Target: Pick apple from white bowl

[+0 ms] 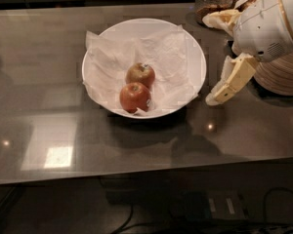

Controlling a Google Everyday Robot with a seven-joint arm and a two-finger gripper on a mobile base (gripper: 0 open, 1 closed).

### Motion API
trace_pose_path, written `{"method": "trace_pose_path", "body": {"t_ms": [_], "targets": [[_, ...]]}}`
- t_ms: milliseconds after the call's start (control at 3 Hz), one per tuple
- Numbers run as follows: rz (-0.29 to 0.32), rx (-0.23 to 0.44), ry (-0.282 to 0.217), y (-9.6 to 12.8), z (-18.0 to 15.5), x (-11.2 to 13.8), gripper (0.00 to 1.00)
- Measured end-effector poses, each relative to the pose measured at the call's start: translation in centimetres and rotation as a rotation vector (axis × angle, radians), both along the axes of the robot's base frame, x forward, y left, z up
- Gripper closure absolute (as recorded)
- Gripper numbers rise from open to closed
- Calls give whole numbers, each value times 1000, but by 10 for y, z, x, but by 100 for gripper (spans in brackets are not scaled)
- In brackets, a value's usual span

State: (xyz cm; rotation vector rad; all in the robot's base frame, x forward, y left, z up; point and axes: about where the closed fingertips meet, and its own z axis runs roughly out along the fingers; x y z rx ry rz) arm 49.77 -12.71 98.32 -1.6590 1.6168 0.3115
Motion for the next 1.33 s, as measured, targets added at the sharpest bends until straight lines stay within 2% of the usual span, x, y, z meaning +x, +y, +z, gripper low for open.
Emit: {"method": "trace_pose_path", "body": {"t_ms": [667, 1000, 1333], "targets": [[-18, 14, 4, -1, -2, 2, 0], [23, 27, 17, 21, -14, 20, 0], [65, 13, 31, 38, -25, 39, 0]]}}
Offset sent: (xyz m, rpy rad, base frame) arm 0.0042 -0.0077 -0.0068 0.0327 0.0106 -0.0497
